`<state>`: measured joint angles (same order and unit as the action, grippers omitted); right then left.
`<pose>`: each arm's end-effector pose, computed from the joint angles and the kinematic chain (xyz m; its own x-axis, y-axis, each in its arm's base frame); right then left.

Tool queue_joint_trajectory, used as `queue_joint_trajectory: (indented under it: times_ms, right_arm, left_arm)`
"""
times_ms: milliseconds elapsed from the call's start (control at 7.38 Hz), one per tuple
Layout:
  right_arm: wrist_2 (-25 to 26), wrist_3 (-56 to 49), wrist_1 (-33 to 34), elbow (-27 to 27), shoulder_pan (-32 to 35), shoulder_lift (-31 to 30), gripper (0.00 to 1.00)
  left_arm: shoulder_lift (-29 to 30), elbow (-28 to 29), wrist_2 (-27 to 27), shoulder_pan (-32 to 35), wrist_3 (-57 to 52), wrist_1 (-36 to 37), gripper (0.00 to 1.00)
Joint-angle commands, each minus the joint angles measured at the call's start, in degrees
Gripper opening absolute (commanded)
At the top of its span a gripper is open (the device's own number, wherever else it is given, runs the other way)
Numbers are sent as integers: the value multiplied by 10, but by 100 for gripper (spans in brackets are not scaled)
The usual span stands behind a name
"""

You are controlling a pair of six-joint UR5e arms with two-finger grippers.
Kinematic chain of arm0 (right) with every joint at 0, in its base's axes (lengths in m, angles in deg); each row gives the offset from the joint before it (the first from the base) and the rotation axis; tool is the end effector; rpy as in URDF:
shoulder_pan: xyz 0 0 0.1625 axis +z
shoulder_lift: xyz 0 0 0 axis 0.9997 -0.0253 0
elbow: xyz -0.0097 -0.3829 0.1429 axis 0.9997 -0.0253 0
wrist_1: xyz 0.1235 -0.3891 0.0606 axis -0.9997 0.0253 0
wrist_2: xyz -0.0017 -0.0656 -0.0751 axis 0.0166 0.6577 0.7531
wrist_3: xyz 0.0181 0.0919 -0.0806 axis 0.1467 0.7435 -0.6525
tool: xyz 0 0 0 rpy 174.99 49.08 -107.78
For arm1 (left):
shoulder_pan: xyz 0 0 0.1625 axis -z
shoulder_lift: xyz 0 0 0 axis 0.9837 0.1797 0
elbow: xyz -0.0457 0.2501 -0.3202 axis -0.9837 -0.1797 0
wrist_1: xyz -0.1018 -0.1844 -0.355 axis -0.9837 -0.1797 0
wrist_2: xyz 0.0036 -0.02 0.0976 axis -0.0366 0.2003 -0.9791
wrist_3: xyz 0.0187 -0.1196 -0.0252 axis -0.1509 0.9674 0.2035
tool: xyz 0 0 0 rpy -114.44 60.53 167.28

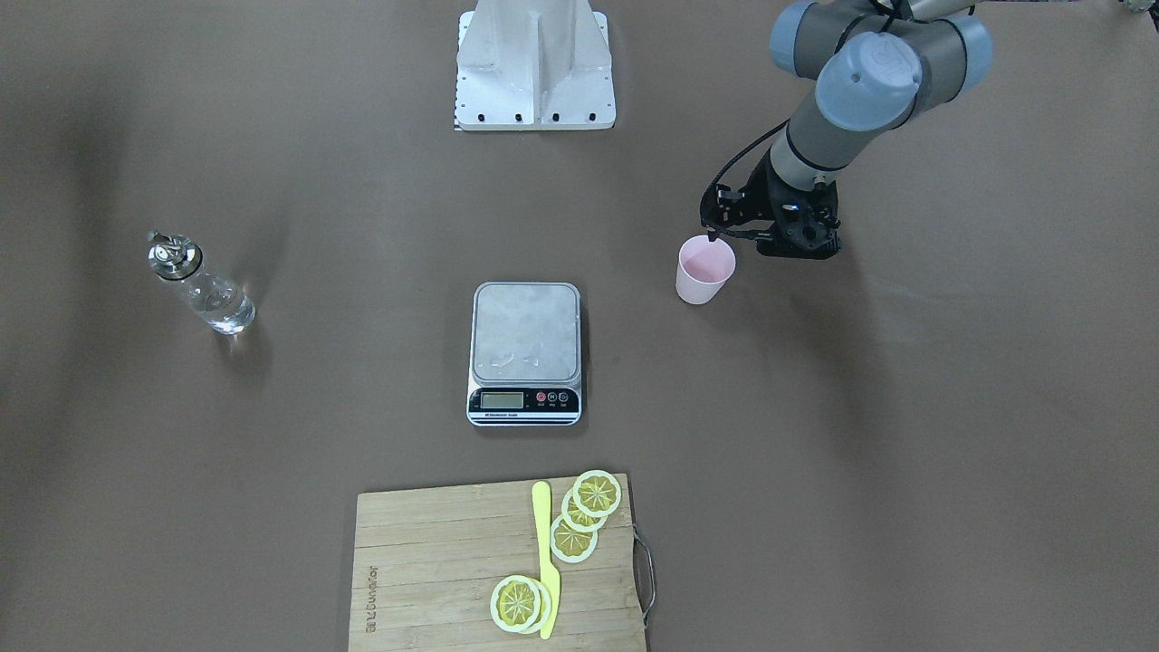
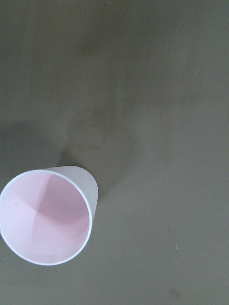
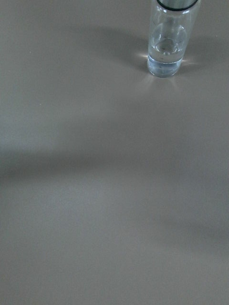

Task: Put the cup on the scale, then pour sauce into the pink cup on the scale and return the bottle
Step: 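Reach the left gripper to the pink cup and grasp it, then carry the pink cup with the left gripper and set it on the scale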

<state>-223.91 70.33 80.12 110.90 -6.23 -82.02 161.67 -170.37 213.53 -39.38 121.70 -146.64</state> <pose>-0.0136 -0.3767 0.5098 0.5962 -0.2052 0.7762 0.2292 0.9701 0.0804 0.4119 -0.4308 0.3218 0.6238 0.0306 -0.7810 -0.0926 0.9951 -0.0350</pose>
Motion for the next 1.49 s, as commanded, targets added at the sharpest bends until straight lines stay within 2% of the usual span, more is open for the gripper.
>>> queue_joint_trajectory:
  times_ms: [0, 271, 407, 542, 678, 813, 1084, 1355]
  right_arm:
    - [-1, -1, 0, 0, 0, 0, 100]
    - [-1, -2, 0, 1, 0, 0, 100]
    - [-1, -2, -1, 1, 0, 0, 100]
    - [-2, -2, -2, 2, -1, 0, 100]
    - [-2, -2, -2, 2, 0, 0, 100]
    - [-2, -2, -1, 1, 0, 0, 100]
    - [-2, -2, -2, 1, 0, 0, 100]
    - [-2, -3, -2, 4, 0, 1, 100]
  left_arm:
    - [16, 28, 0, 0, -1, -2, 81]
    - [18, 45, 1, 0, -3, -4, 74]
    - [19, 52, 1, 0, -3, -5, 59]
    - [23, 54, 1, 0, -1, -5, 29]
    - [24, 57, 2, -1, -1, -5, 11]
    - [28, 57, 2, -1, 1, -5, 0]
    - [47, 53, 8, 0, 4, 2, 0]
    - [130, 64, 4, 0, 71, 48, 0]
